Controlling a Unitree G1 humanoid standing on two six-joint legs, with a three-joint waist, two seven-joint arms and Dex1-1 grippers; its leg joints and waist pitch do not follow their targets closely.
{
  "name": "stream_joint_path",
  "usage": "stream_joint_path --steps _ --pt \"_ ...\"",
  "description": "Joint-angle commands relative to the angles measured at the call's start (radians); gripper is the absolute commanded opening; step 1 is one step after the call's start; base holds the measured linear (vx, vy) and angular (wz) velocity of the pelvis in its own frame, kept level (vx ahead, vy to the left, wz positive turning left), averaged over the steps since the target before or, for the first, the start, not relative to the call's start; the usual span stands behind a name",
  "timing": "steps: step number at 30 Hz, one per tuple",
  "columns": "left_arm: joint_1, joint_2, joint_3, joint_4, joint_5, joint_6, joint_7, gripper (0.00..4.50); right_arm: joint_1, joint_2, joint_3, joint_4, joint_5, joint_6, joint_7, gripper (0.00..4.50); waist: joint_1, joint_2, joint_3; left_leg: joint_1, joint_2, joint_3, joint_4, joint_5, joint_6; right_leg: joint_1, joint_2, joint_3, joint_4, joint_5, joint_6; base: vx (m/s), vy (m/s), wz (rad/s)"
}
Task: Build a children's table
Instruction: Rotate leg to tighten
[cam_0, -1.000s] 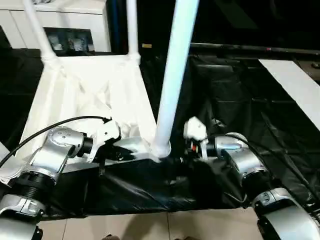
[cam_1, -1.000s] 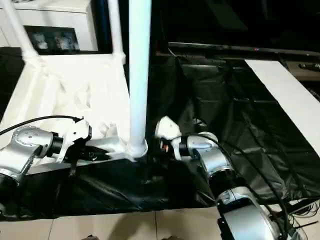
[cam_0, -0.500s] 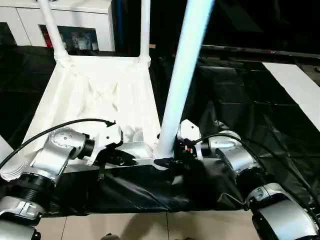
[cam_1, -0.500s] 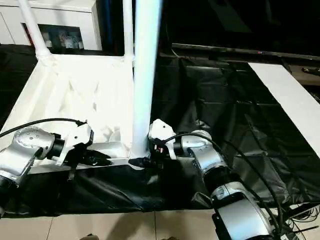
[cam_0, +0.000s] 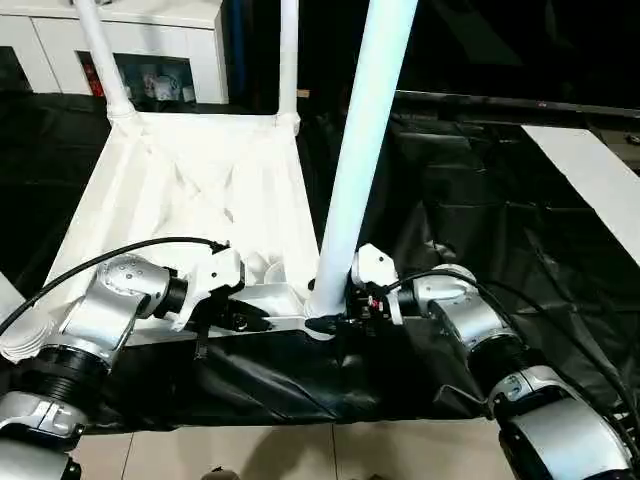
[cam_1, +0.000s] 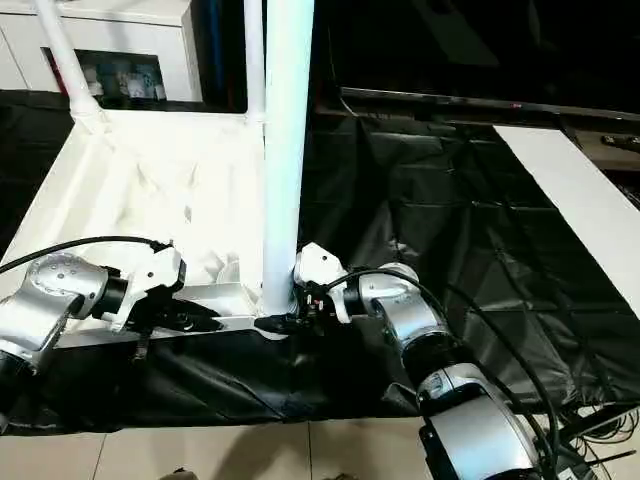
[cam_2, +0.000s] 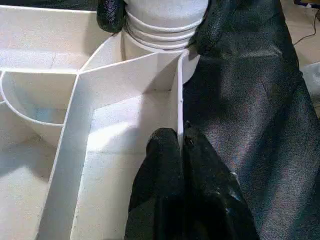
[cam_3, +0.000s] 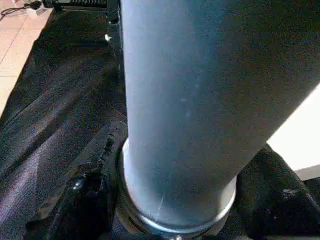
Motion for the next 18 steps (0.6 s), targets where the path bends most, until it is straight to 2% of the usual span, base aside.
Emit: stream_joint_path --steps 1,2,5,6,7,8,9,10,11,13,15,17,18 --pt "-0.006 -0.041 -0.043 -0.002 -0.009 0.033 -0.007 0.00 -0.006 0.019 -0.029 0.006 0.004 0.022 -0.089 2.74 -0.005 0.028 -0.067 0.000 0.012 0.008 -0.072 -0.156 0.015 0.063 -0.051 0.059 -0.062 -0.146 -0.234 0.000 0.000 0.00" --pt "-0.016 -0.064 -0.044 0.009 0.009 0.051 0.043 0.00 0.006 0.034 -0.042 0.005 0.001 0.039 -0.160 2.72 -0.006 0.022 -0.065 0.000 0.011 0.008 -0.074 -0.170 0.011 0.063 -0.051 0.059 -0.065 -0.169 -0.228 0.000 0.000 0.00" --pt "-0.043 -0.131 -0.043 0.038 0.041 0.072 0.159 0.00 0.037 0.080 -0.070 -0.006 0.002 0.078 -0.310 2.70 -0.008 0.022 -0.055 0.009 0.010 0.004 -0.080 -0.248 -0.016 0.058 -0.054 0.058 -0.087 -0.340 -0.179 0.000 0.000 0.00" --pt "-0.059 -0.175 -0.044 0.054 0.057 0.082 0.223 0.00 0.053 0.119 -0.089 -0.012 0.008 0.106 -0.398 2.70 -0.008 0.025 -0.052 0.013 0.010 0.002 -0.081 -0.270 -0.026 0.054 -0.056 0.060 -0.094 -0.395 -0.156 0.000 0.000 0.00" --pt "-0.070 -0.209 -0.049 0.062 0.065 0.092 0.261 0.00 0.060 0.156 -0.103 -0.012 0.009 0.124 -0.477 2.70 -0.008 0.029 -0.051 0.017 0.009 0.001 -0.082 -0.284 -0.032 0.051 -0.056 0.058 -0.099 -0.422 -0.146 0.000 0.000 0.00" --pt "-0.079 -0.241 -0.048 0.069 0.070 0.105 0.301 0.00 0.060 0.190 -0.112 -0.009 0.003 0.144 -0.565 2.70 -0.010 0.024 -0.056 0.016 0.005 -0.004 -0.081 -0.307 -0.032 0.056 -0.059 0.053 -0.105 -0.492 -0.116 0.000 0.000 0.00" --pt "-0.085 -0.257 -0.046 0.074 0.073 0.112 0.326 0.00 0.057 0.209 -0.117 -0.004 -0.002 0.155 -0.616 2.70 -0.013 0.028 -0.055 0.013 0.005 -0.006 -0.083 -0.301 -0.034 0.056 -0.059 0.054 -0.105 -0.495 -0.111 0.000 0.000 0.00" --pt "-0.085 -0.257 -0.046 0.074 0.073 0.112 0.326 0.00 0.057 0.209 -0.117 -0.004 -0.002 0.155 -0.616 2.70 -0.016 0.026 -0.054 0.013 0.004 -0.005 -0.083 -0.302 -0.033 0.053 -0.057 0.053 -0.109 -0.502 -0.104 0.000 0.000 0.00" --pt "-0.092 -0.284 -0.045 0.078 0.077 0.122 0.357 0.00 0.056 0.249 -0.116 -0.003 -0.001 0.159 -0.650 2.70 -0.018 0.027 -0.055 0.016 0.000 -0.004 -0.079 -0.310 -0.025 0.049 -0.056 0.052 -0.113 -0.519 -0.095 0.000 0.000 0.00" --pt "-0.099 -0.308 -0.046 0.082 0.083 0.127 0.379 0.00 0.058 0.295 -0.097 -0.012 -0.015 0.128 -0.665 2.70 -0.025 0.034 -0.056 0.012 0.000 -0.006 -0.078 -0.312 -0.012 0.049 -0.056 0.050 -0.116 -0.531 -0.086 0.000 0.000 0.00" --pt "-0.101 -0.313 -0.048 0.086 0.089 0.125 0.383 0.00 0.058 0.323 -0.104 -0.026 -0.009 0.102 -0.679 3.25 -0.027 0.038 -0.056 0.011 0.000 -0.007 -0.079 -0.317 -0.006 0.047 -0.056 0.049 -0.118 -0.527 -0.086 0.000 0.000 0.00" --pt "-0.097 -0.302 -0.053 0.081 0.095 0.121 0.362 0.00 0.064 0.317 -0.117 -0.055 0.009 0.089 -0.651 3.38 -0.029 0.039 -0.057 0.009 0.003 -0.007 -0.081 -0.322 -0.003 0.047 -0.055 0.050 -0.116 -0.505 -0.092 0.000 0.000 0.00" --pt "-0.093 -0.291 -0.051 0.077 0.096 0.121 0.345 0.00 0.071 0.300 -0.125 -0.077 0.025 0.099 -0.609 3.44 -0.029 0.035 -0.058 0.007 0.003 -0.007 -0.082 -0.313 0.001 0.050 -0.053 0.050 -0.112 -0.478 -0.098 0.000 0.000 0.00"
